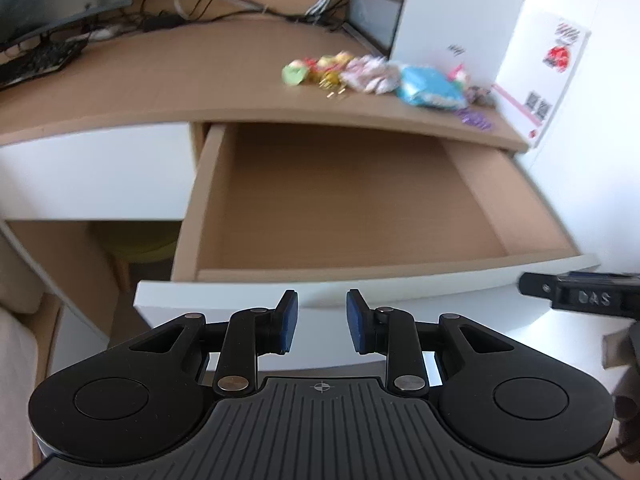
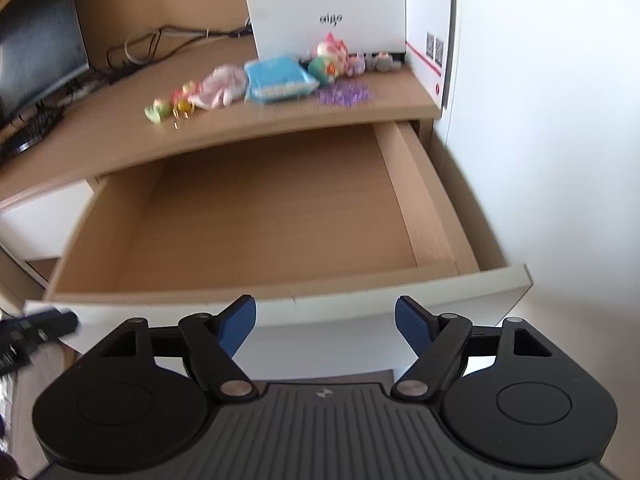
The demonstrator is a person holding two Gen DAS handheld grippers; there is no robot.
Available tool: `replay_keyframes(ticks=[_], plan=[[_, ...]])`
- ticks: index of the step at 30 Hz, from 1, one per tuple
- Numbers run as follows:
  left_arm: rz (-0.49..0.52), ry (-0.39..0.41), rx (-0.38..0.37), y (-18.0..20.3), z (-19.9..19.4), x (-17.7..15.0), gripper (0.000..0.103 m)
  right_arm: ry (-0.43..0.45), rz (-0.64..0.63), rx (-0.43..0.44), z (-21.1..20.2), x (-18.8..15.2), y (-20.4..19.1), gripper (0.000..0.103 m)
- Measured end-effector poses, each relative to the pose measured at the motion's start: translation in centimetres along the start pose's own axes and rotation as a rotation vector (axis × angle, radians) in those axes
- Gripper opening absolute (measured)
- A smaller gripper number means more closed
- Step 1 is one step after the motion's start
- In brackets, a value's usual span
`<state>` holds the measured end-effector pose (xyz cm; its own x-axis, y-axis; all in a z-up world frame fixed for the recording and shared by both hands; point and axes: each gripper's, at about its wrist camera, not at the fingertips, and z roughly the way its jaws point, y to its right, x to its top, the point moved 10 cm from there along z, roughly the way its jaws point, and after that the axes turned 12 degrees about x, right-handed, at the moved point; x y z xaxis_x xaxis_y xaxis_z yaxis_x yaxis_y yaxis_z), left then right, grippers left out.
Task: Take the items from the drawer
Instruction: 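Push the empty drawer closed with both tools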
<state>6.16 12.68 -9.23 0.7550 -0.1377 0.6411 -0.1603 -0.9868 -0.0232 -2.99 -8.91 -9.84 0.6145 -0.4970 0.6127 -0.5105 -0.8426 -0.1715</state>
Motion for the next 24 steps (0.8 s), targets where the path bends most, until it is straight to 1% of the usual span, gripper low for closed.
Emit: replay_keyframes(ticks=[1, 4, 10, 13, 16, 20, 22, 24], plan=[[-0.004, 0.009, -0.008, -0.1, -0.1, 0.0, 0.029, -0.010, 0.000, -0.005, 0.3, -0.3, 0.0, 0.077], [0.019, 0.017, -0.019, -0.1, 0.0, 0.2, 0.029, 0.012, 0.015, 0.027, 0.5, -0.6, -0.5, 0.076], [0.025, 0.040, -0.031, -0.1, 1.2, 1.4, 0.029, 0.042, 0.066, 0.037, 1.6, 0.8, -0.3, 0.076], [0.031, 0.049, -0.031, -0.1, 2.0, 2.4, 0.029, 0.052, 0.068, 0.039, 2.3, 1.7, -0.2, 0.076], [0.017, 0.051, -0.037, -0.2, 2.8, 3.5, 0.030, 0.052, 0.061, 0.039, 3.2, 2.8, -0.2, 0.077], [-0.024, 0.046, -0.017, -1.1, 4.7, 5.7, 0.029, 0.059, 0.035, 0.021, 4.0, 3.7, -0.4, 0.077], [-0.041, 0.030, -0.021, -1.3, 5.4, 6.6, 0.029, 0.059, 0.035, 0.013, 4.4, 4.2, -0.4, 0.079], [-0.041, 0.021, -0.042, -1.1, 5.4, 7.2, 0.029, 0.058, 0.044, 0.002, 4.8, 4.6, -0.3, 0.081]])
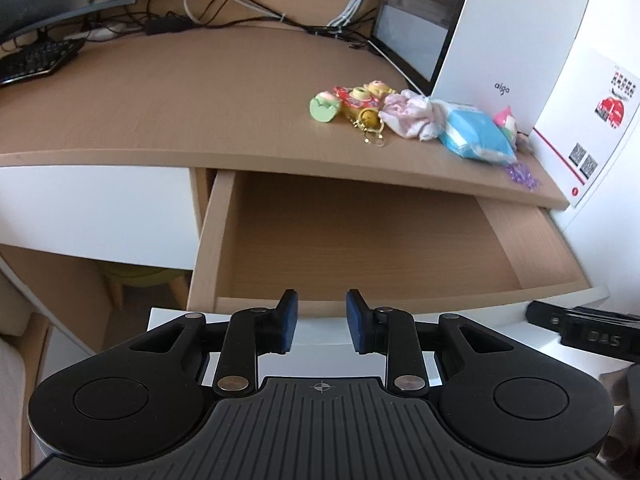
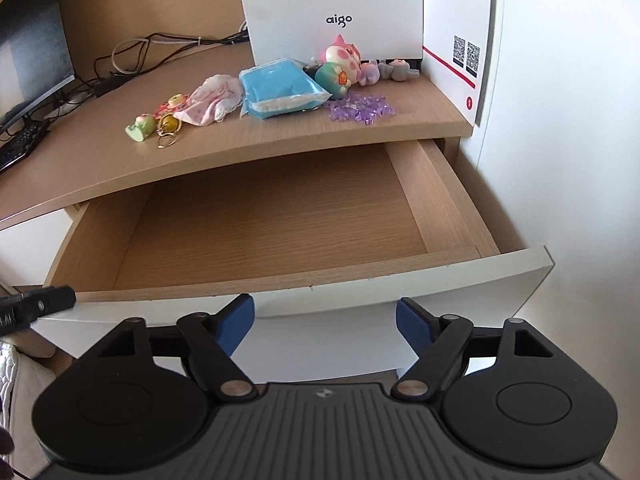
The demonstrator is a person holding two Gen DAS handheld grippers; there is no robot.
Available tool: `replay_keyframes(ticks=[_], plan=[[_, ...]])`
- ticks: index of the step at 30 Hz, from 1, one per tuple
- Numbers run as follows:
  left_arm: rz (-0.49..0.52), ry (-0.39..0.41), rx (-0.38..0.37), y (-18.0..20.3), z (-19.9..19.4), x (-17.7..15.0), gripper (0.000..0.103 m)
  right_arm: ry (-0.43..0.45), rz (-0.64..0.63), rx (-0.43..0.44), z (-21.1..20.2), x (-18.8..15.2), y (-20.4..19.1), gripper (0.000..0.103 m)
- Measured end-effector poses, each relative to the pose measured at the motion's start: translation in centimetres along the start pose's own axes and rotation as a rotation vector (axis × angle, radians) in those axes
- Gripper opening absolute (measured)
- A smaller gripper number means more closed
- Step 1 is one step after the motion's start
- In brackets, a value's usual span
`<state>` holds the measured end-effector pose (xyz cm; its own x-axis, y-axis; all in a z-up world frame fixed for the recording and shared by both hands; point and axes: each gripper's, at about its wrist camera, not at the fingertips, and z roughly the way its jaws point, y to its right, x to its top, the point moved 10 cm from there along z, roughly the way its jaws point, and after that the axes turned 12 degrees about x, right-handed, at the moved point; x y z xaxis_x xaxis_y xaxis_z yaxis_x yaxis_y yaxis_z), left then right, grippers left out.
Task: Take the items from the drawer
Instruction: 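Push the empty drawer closed with both tools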
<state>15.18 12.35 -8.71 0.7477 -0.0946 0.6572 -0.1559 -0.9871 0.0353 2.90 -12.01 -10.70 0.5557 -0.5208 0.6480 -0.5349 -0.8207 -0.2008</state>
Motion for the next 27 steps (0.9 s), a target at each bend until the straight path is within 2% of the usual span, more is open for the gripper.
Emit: replay_keyframes(ticks=[4, 7, 12, 15, 18, 22, 27], plan=[[0.063, -0.015, -0.093, 1.4, -0.8, -0.4, 0.029, 0.003, 0.027, -0.019, 1.1, 1.1, 0.0, 0.082], [0.088, -0.053, -0.122, 1.9, 0.2, -1.0, 0.029, 0.005, 0.035, -0.028, 2.0, 2.0, 0.0, 0.083], [0.049, -0.041, -0.086, 0.8, 2.6, 0.7, 0.029, -0.002, 0.042, -0.033, 3.5, 3.7, 0.2, 0.083], [0.032, -0.048, -0.094, 0.8, 3.9, 1.3, 0.029, -0.006, 0.019, -0.050, 4.2, 4.6, 0.1, 0.083], [0.032, -0.016, -0.078, 1.1, 4.5, 1.8, 0.029, 0.004, -0.087, -0.089, 4.4, 5.6, -0.6, 0.083], [0.023, 0.002, -0.070, 1.2, 5.3, 2.6, 0.029, -0.012, -0.191, -0.094, 4.9, 5.4, -1.3, 0.083], [0.003, 0.049, 0.001, 1.8, 6.1, 3.8, 0.029, -0.025, -0.144, -0.099, 6.6, 6.2, 0.6, 0.083]])
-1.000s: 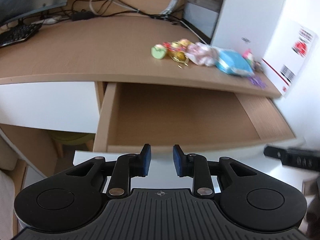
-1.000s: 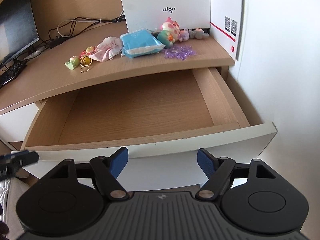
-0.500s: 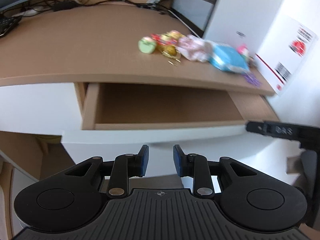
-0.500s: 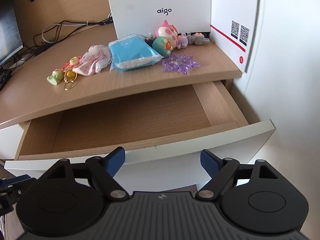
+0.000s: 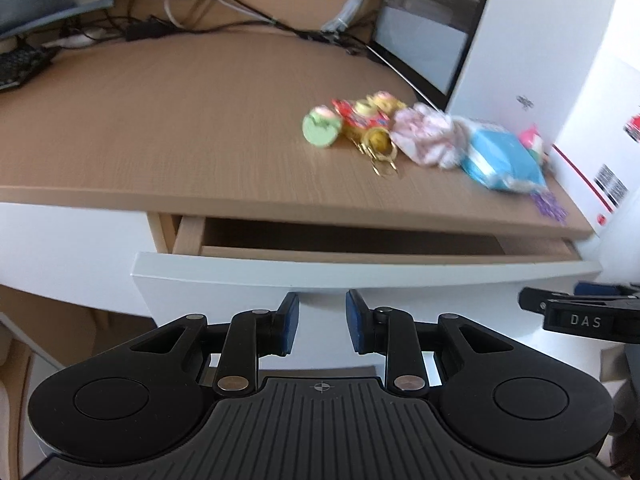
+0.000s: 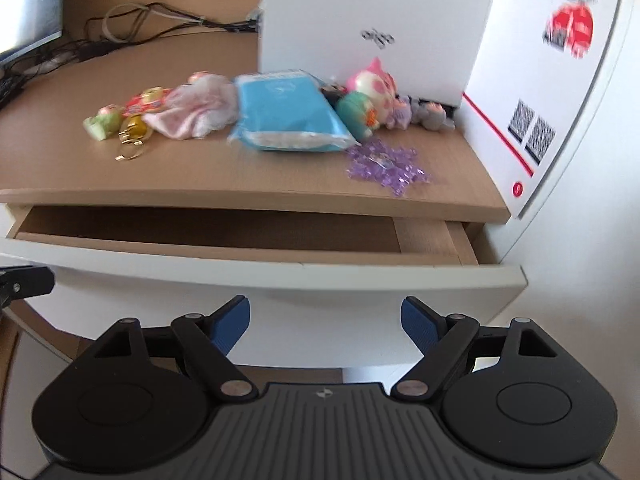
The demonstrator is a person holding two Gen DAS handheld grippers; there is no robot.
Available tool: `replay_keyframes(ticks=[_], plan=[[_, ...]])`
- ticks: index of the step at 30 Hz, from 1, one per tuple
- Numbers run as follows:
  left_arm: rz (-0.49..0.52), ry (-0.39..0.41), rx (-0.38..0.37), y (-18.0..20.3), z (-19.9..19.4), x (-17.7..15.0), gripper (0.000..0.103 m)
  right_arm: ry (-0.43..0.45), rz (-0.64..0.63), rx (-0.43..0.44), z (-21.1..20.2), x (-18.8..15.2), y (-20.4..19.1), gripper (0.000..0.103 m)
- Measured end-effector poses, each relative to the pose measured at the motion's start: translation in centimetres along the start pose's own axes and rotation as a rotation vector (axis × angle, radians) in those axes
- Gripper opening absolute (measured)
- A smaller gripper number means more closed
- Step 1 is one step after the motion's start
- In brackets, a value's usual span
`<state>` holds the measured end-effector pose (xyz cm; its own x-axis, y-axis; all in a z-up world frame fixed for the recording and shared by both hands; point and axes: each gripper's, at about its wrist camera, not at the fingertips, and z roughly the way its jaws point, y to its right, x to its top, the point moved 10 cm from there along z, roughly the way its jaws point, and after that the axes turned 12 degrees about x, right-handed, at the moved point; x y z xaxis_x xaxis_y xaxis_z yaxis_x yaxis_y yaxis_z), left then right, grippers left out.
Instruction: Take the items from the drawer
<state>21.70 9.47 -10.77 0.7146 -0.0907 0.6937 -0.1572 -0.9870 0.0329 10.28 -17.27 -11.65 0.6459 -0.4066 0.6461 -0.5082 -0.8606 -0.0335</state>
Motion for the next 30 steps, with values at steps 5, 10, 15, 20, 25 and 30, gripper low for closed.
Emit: replay_keyframes(ticks=[5, 10, 15, 20, 25, 30], plan=[[0.016, 0.042, 0.057, 0.7, 0.6, 0.9, 0.029, 0.008, 0.039, 0.013, 1.2, 1.4, 1.8, 0.083], [0.012, 0.043, 0.100, 1.1, 1.6, 1.4, 0.029, -0.001, 0.030, 0.045, 2.6, 1.7, 2.5, 0.083], [0.005, 0.047, 0.117, 1.3, 2.3, 2.0, 0.029, 0.003, 0.063, 0.064, 3.7, 2.0, 3.2, 0.083], [0.014, 0.049, 0.126, 1.6, 3.2, 2.7, 0.030, 0.012, 0.070, 0.063, 4.6, 2.7, 3.3, 0.083], [0.016, 0.027, 0.117, 1.6, 3.9, 2.2, 0.030, -0.020, 0.037, 0.078, 5.3, 2.1, 2.5, 0.084], [0.017, 0.040, 0.102, 1.7, 3.5, 2.4, 0.030, -0.011, 0.020, 0.079, 5.2, 2.0, 1.9, 0.085]])
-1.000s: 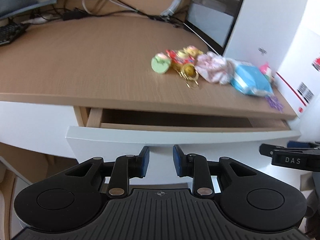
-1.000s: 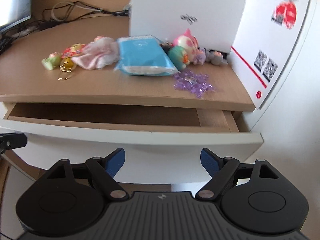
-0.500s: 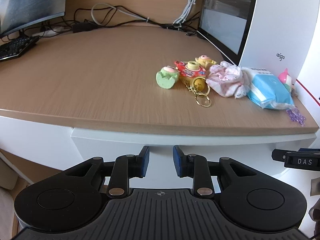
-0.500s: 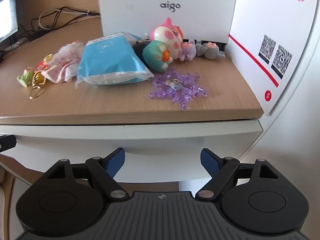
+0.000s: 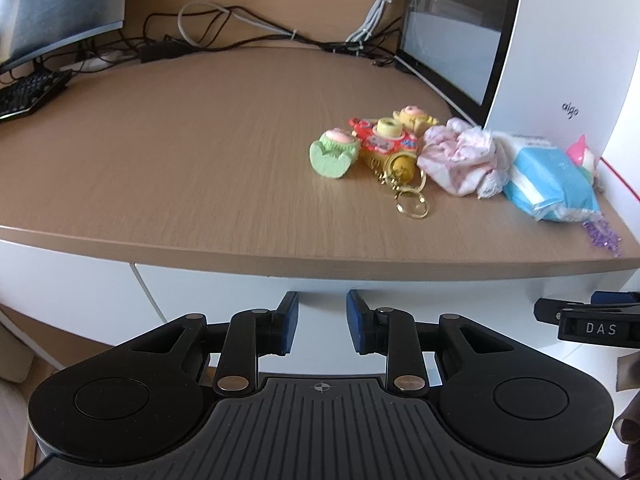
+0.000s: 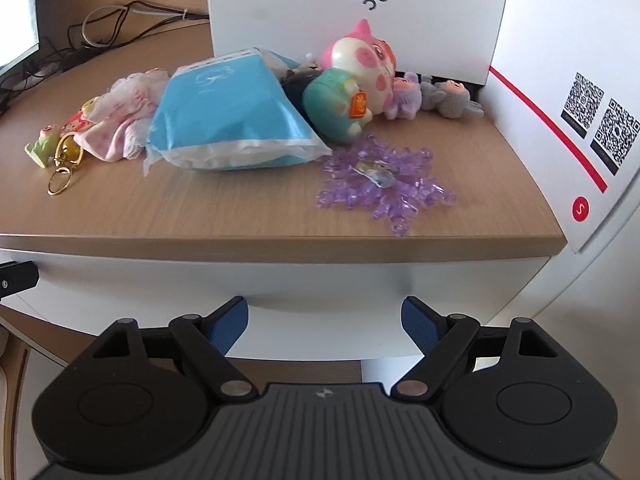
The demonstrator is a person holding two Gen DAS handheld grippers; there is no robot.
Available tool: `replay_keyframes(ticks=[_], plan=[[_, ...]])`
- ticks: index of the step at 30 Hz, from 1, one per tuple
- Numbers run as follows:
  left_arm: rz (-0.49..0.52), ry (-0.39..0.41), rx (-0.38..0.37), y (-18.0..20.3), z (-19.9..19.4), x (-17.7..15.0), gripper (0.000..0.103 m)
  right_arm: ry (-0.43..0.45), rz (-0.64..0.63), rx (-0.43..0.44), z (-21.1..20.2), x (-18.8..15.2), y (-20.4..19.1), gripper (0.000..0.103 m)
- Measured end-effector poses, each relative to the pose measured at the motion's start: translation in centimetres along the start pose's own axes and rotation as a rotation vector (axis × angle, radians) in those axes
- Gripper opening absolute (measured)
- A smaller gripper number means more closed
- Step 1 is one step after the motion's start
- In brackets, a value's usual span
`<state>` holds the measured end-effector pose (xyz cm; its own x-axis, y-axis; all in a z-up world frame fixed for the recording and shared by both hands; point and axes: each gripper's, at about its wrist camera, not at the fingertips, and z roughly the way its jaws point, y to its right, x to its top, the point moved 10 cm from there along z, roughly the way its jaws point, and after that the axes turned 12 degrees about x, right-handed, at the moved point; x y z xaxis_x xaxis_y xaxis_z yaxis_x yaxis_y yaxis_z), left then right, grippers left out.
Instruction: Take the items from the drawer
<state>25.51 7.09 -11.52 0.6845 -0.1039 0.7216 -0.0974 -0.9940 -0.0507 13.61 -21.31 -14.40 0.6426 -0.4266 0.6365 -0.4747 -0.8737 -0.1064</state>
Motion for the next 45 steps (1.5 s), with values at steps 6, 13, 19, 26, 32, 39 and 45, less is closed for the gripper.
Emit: replay_keyframes(ticks=[6, 13, 19, 26, 32, 39, 45], plan=[[0.000, 0.054, -0.035, 0.3, -2.6, 1.3, 0.029, 0.027, 0.018, 0.005, -1.1, 0.2, -0.2, 0.089], [0.000, 0.124, -0.012, 0.9, -4.3, 3.2, 0.030, 0.033, 0.056, -0.003, -2.5, -0.6, 0.3, 0.095], [0.083, 0.086, 0.014, 2.6, -2.0, 3.3, 0.035, 0.042, 0.104, -0.014, -4.6, -1.7, 1.1, 0.096], [0.169, 0.102, -0.079, 6.2, -1.5, 3.9, 0.044, 0.055, 0.159, -0.016, -6.6, -2.1, 2.6, 0.102], [0.212, 0.119, -0.149, 8.5, -1.2, 4.0, 0.044, 0.058, 0.136, -0.009, -7.6, -2.6, 2.1, 0.103], [0.197, 0.131, -0.123, 9.7, -1.5, 3.8, 0.044, 0.081, 0.084, 0.005, -8.0, -2.6, 0.9, 0.103], [0.091, 0.109, -0.114, 7.5, -4.5, 1.9, 0.036, 0.157, 0.046, 0.012, -9.2, -1.5, 0.0, 0.103]])
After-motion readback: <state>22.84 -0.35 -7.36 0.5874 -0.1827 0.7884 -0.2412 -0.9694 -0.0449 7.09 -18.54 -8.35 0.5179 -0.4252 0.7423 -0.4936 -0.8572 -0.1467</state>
